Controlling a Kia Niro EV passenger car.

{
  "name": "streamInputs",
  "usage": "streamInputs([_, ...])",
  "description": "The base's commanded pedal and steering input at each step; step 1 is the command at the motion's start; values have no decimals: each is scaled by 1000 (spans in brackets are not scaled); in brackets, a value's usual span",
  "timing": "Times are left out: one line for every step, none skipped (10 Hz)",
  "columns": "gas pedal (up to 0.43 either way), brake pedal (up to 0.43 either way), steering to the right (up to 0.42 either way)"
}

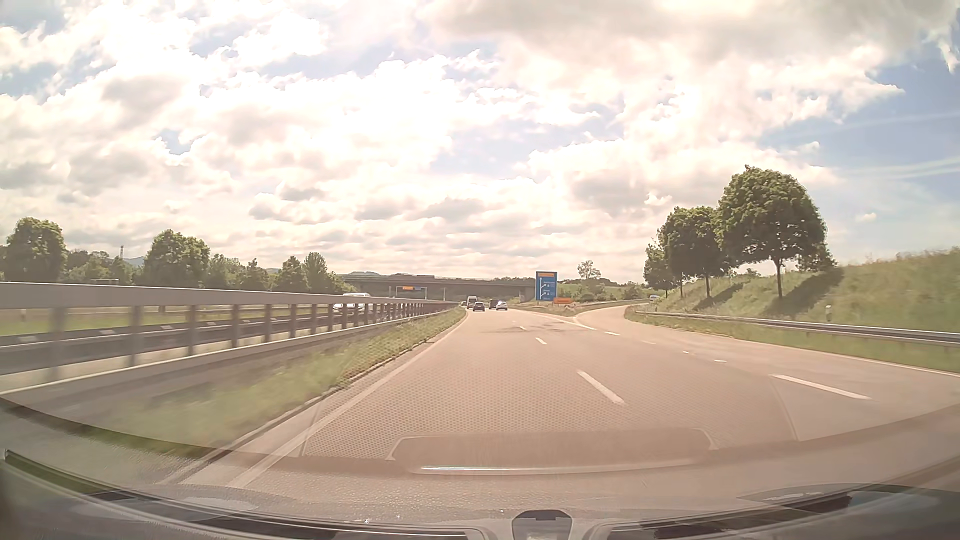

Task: Follow the waypoints while adhering to traffic rules and regulations

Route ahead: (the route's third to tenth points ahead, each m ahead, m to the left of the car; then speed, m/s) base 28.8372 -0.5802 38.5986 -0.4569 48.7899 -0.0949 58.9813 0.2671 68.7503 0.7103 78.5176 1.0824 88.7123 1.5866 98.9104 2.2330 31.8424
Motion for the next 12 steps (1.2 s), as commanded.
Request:
streamInputs([220,0,0])
streamInputs([220,0,0])
streamInputs([220,0,0])
streamInputs([220,0,0])
streamInputs([220,0,0])
streamInputs([220,0,0])
streamInputs([220,0,-1])
streamInputs([220,0,0])
streamInputs([220,0,0])
streamInputs([220,0,-1])
streamInputs([220,0,-2])
streamInputs([220,0,-2])
